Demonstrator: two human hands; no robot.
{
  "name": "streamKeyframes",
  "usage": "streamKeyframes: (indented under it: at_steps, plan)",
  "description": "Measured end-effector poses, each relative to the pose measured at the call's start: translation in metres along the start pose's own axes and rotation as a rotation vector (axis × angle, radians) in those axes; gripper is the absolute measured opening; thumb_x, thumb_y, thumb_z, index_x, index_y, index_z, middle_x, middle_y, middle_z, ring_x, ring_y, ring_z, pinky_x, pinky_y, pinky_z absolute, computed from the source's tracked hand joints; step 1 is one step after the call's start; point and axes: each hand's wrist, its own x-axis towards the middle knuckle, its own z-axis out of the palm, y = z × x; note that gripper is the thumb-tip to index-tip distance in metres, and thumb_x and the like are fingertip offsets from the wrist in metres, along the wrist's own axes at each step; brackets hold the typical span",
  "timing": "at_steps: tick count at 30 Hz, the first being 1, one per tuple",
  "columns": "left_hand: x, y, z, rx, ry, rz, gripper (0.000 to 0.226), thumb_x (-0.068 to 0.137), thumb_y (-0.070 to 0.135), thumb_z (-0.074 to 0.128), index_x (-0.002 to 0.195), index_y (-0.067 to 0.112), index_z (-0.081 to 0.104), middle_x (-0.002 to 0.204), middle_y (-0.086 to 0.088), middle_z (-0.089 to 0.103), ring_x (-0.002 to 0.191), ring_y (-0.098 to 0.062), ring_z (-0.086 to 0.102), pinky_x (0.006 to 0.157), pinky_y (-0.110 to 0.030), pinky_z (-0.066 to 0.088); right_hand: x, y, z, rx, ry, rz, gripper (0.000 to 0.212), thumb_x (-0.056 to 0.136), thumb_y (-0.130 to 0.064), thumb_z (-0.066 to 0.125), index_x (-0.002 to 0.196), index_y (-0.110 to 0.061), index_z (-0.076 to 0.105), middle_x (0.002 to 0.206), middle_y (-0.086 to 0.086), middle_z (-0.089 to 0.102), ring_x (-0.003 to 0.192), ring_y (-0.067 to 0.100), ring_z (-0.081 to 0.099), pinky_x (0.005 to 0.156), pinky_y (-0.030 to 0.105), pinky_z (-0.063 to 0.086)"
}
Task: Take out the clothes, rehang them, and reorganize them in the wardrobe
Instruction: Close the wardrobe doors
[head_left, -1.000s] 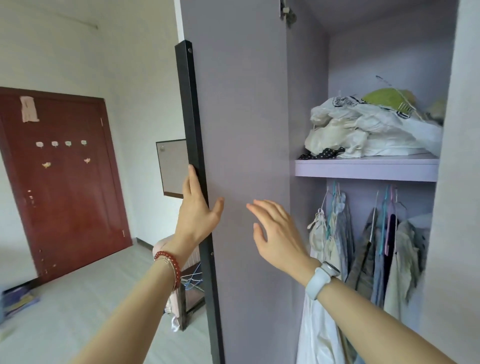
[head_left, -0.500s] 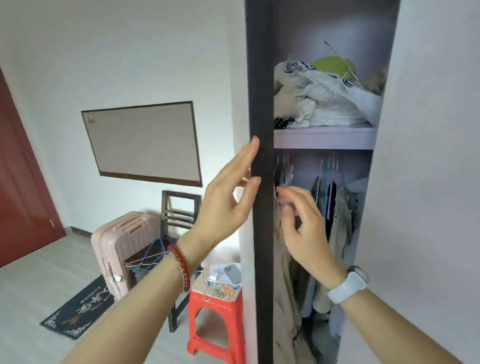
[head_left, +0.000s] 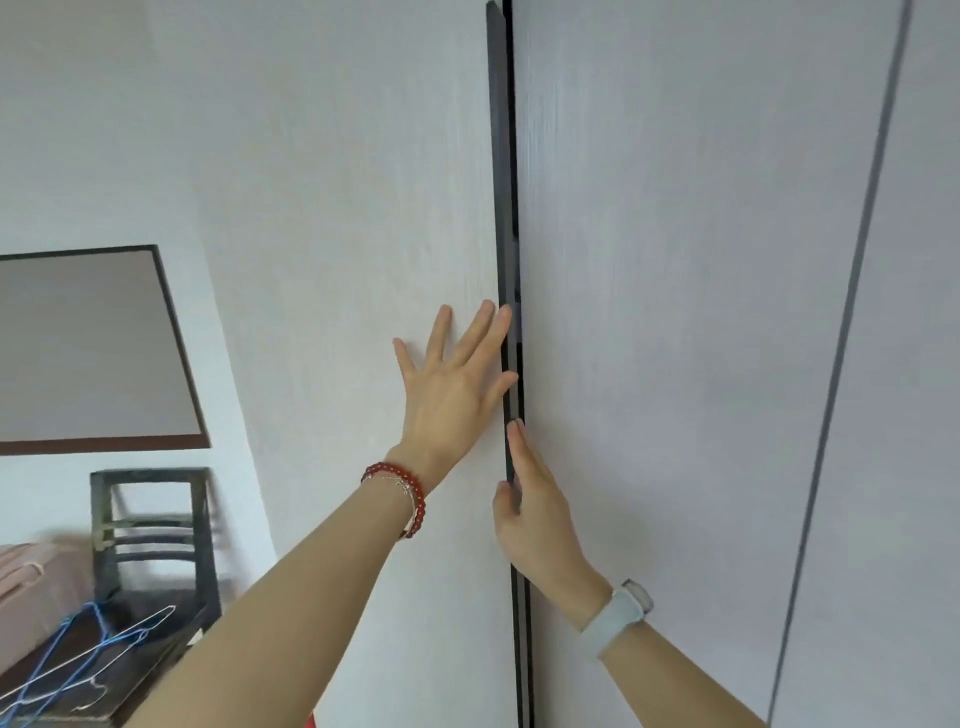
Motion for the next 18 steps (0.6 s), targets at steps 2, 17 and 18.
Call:
streamKeyframes:
  at_steps: [2,17,18]
  plan:
    - [0.012,0.001,0.015,0.058,-0.016,0.002,0.064,0.092,0.04,0.048,0.146,0.03,0.016,0.153,0.01,0.022,0.141,-0.032,0.013,0.099,-0.071,0.014,0.016,0.013,-0.003,0.032,-0.026,0.068,0.065,0.092,-0.008,0.039,0.146,-0.023,0.007,0.149,-0.015,0.013,0.137,0.004,0.018,0.104,0.007,0.014]
    - [0.063,-0.018,0.072,0.218,-0.045,0.005,0.071,0.089,0.043,0.053,0.146,0.03,0.013,0.154,0.007,0.02,0.14,-0.036,0.014,0.095,-0.067,0.024,0.092,0.065,-0.008,0.12,0.055,0.05,0.063,0.084,0.013,0.037,0.14,-0.013,0.031,0.123,-0.002,0.038,0.102,0.003,0.041,0.086,0.0,0.032]
    - [0.062,-0.018,0.071,0.209,-0.042,0.008,0.07,0.088,0.042,0.054,0.146,0.03,0.015,0.153,0.007,0.021,0.139,-0.037,0.015,0.094,-0.067,0.025,0.092,0.065,-0.009,0.136,0.056,0.057,0.062,0.083,0.014,0.036,0.139,-0.013,0.033,0.123,-0.004,0.038,0.104,-0.001,0.041,0.087,0.0,0.031]
